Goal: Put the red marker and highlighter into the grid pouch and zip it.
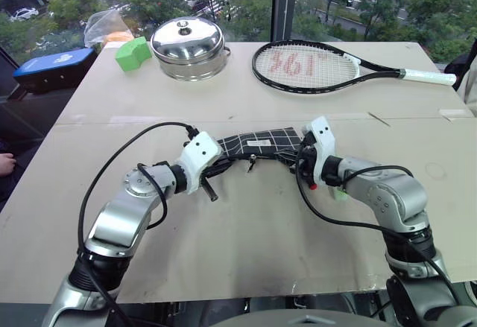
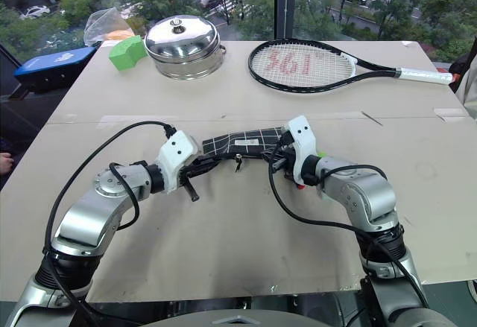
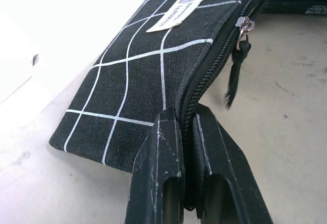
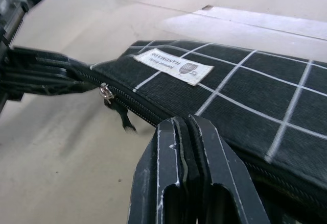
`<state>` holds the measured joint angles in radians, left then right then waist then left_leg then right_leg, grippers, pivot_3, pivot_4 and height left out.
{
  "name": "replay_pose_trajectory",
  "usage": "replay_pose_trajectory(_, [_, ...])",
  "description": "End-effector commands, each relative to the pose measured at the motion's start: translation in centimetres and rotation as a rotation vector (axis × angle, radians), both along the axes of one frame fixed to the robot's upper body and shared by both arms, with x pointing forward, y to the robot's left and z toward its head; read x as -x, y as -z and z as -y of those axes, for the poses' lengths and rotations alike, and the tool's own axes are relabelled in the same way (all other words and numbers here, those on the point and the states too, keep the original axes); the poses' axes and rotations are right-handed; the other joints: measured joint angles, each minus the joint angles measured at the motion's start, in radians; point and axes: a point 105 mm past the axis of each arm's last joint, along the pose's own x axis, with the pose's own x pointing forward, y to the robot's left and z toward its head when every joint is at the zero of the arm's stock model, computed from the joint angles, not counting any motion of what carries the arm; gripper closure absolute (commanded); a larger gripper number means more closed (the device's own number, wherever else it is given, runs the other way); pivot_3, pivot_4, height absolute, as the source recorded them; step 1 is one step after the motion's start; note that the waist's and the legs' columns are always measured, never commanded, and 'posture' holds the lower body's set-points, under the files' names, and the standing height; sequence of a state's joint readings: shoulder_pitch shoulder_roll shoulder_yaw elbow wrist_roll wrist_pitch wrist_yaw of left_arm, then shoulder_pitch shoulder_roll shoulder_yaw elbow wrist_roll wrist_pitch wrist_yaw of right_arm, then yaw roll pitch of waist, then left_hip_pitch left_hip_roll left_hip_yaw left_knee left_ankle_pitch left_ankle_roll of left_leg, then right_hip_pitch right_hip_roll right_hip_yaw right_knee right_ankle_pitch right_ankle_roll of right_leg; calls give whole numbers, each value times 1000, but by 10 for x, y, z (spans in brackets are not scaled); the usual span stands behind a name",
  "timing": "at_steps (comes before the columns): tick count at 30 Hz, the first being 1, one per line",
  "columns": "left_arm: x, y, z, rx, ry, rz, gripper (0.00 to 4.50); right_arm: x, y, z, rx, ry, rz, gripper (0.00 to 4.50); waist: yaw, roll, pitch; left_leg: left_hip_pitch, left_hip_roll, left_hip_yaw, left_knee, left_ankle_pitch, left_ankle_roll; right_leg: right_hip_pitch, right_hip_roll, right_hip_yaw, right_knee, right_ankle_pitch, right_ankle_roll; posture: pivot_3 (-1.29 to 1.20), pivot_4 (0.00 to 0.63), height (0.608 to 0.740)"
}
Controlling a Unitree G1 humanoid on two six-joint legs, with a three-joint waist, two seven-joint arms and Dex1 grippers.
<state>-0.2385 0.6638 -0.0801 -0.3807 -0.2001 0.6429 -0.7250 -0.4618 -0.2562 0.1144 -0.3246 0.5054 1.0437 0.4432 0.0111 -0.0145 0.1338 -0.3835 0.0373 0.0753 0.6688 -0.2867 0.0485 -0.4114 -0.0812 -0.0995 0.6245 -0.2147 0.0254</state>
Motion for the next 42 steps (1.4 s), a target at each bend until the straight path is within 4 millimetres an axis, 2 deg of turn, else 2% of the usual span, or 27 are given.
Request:
replay_pose_trajectory(1, [-1, -13, 2, 7, 11, 43, 4500, 7, -12, -7, -3, -61, 53, 4440, 2, 0, 0, 0, 0, 0, 0, 0, 0, 0, 0, 0, 0, 0, 0, 0, 150, 740])
replay_pose_trajectory(5, [-1, -14, 1, 13, 3, 42, 4500, 13, -15, -11, -1, -95, 62, 4440, 1, 0, 0, 0, 0, 0, 0, 0, 0, 0, 0, 0, 0, 0, 0, 0, 150, 740])
replay_pose_trajectory(15, [-1, -15, 4, 14, 8, 39, 4500, 11, -11, -14, 19, -86, 60, 4440, 1, 0, 0, 0, 0, 0, 0, 0, 0, 0, 0, 0, 0, 0, 0, 0, 150, 740])
replay_pose_trajectory(19, [0, -15, 6, 16, 15, 37, 4500, 4, -6, -12, 20, -35, 48, 4440, 1, 0, 0, 0, 0, 0, 0, 0, 0, 0, 0, 0, 0, 0, 0, 0, 150, 740])
replay_pose_trajectory(27, [2, -15, 9, 12, 34, 32, 4500, -13, -7, -13, -98, 84, -11, 4440, 0, 0, 0, 0, 0, 0, 0, 0, 0, 0, 0, 0, 0, 0, 0, 0, 150, 740])
replay_pose_trajectory(30, [3, -15, 11, 11, 44, 31, 4500, -16, -3, -21, -70, 83, 10, 4440, 0, 0, 0, 0, 0, 0, 0, 0, 0, 0, 0, 0, 0, 0, 0, 0, 150, 740])
replay_pose_trajectory(33, [3, -15, 11, 7, 44, 28, 4500, -15, -7, -31, -86, 62, 24, 4440, -2, 0, 0, 0, 0, 0, 0, 0, 0, 0, 0, 0, 0, 0, 0, 0, 150, 740])
replay_pose_trajectory(40, [4, -12, 10, -3, 43, 17, 4500, -16, -13, -40, -101, 46, 29, 4440, -3, 0, 0, 0, 0, 0, 0, 0, 0, 0, 0, 0, 0, 0, 0, 0, 150, 740])
replay_pose_trajectory(42, [5, -12, 10, -4, 45, 14, 4500, -17, -13, -42, -45, 30, 96, 4440, -5, 0, 0, 0, 0, 0, 0, 0, 0, 0, 0, 0, 0, 0, 0, 0, 150, 740])
